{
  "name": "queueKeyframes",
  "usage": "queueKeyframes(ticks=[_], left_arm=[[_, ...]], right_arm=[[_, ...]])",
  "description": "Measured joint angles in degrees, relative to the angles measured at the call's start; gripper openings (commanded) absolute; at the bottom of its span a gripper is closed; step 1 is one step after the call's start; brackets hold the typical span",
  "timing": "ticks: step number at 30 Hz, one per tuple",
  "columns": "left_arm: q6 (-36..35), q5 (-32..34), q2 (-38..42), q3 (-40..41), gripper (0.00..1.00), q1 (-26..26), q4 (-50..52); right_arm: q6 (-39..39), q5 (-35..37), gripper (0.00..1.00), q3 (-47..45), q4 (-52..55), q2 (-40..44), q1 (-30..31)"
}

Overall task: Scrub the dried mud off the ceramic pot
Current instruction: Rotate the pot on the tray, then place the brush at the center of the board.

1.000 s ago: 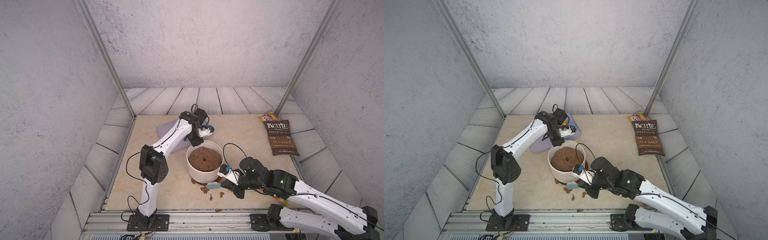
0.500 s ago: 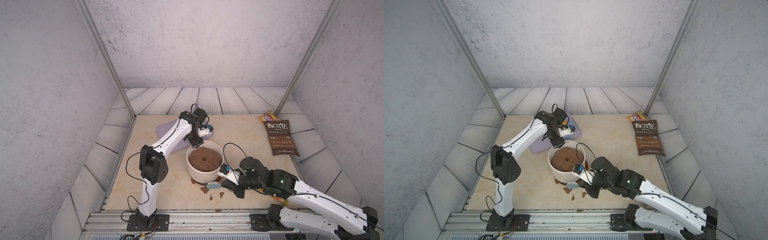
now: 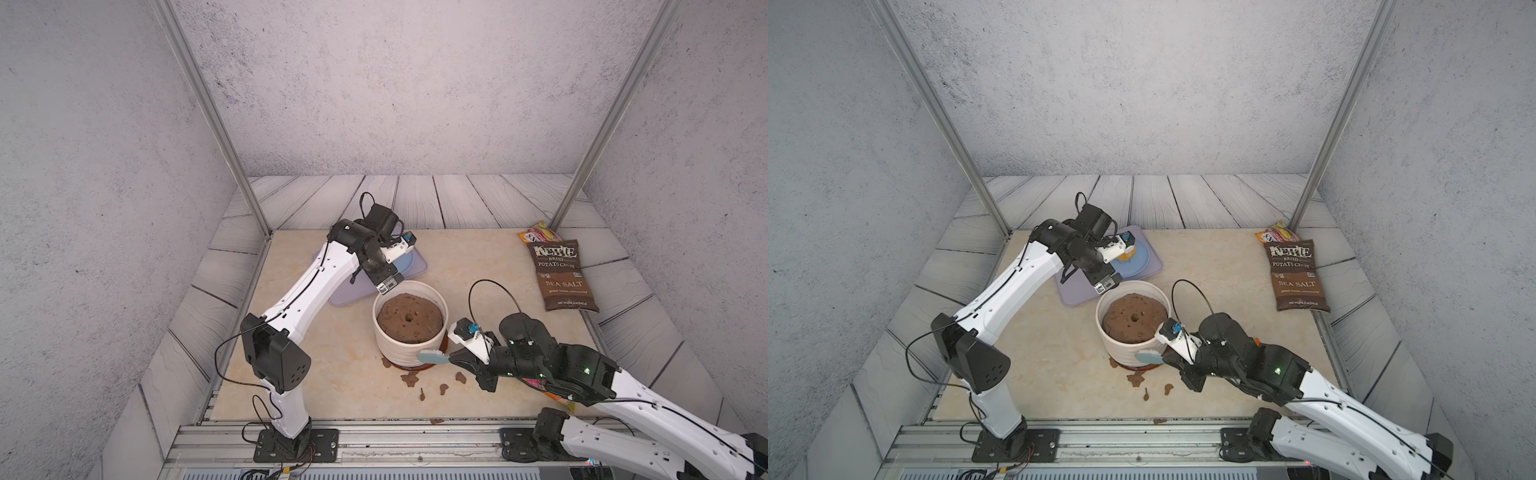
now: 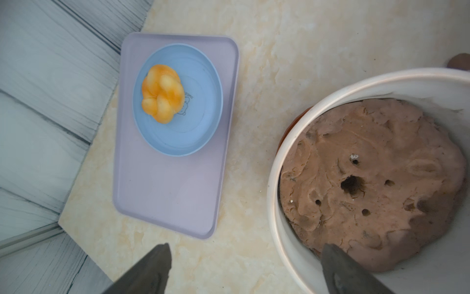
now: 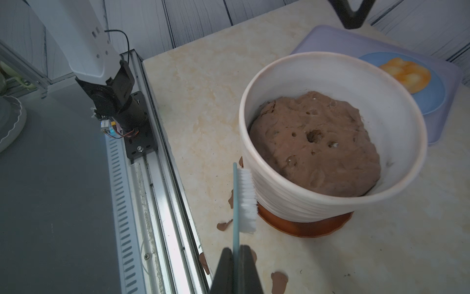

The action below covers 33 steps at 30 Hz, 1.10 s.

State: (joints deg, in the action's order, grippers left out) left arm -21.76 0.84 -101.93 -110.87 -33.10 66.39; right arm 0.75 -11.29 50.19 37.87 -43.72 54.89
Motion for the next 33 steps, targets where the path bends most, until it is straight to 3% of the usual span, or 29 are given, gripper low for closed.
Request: queueKeyframes(ticks=[3,8,14,17,23,28,33], left_arm=[[2.78,0.74,2.73,3.52,0.98,2.08,-2.69],[9.01,1.62,9.73,13.94,0.98,6.43,-9.94],[16.85,2.95,19.28,27.91,0.98,9.29,-20.06],[20.63,2.93,22.34,33.66,0.98,10.21,-24.52],[27.61,3.21,26.91,46.42,0.98,10.6,-32.5],[32.11,2.51,28.94,53.83,0.98,10.6,-37.09],[34.45,1.4,28.7,55.76,0.98,10.6,-39.23]], right_arm=[[1.53,4.59,0.0,0.59,0.42,3.02,-0.15],[4.61,18.93,0.0,0.98,0.46,7.04,-0.68],[7.8,33.99,0.0,-0.94,-6.38,4.94,-5.55],[11.32,33.53,0.0,-4.98,-12.44,2.23,-12.52],[23.08,23.08,0.0,-15.58,-26.99,-5.62,-26.91],[33.77,15.87,0.0,-21.31,-39.8,-12.79,-30.97],[41.51,10.75,0.0,-23.87,-50.23,-20.76,-31.52]])
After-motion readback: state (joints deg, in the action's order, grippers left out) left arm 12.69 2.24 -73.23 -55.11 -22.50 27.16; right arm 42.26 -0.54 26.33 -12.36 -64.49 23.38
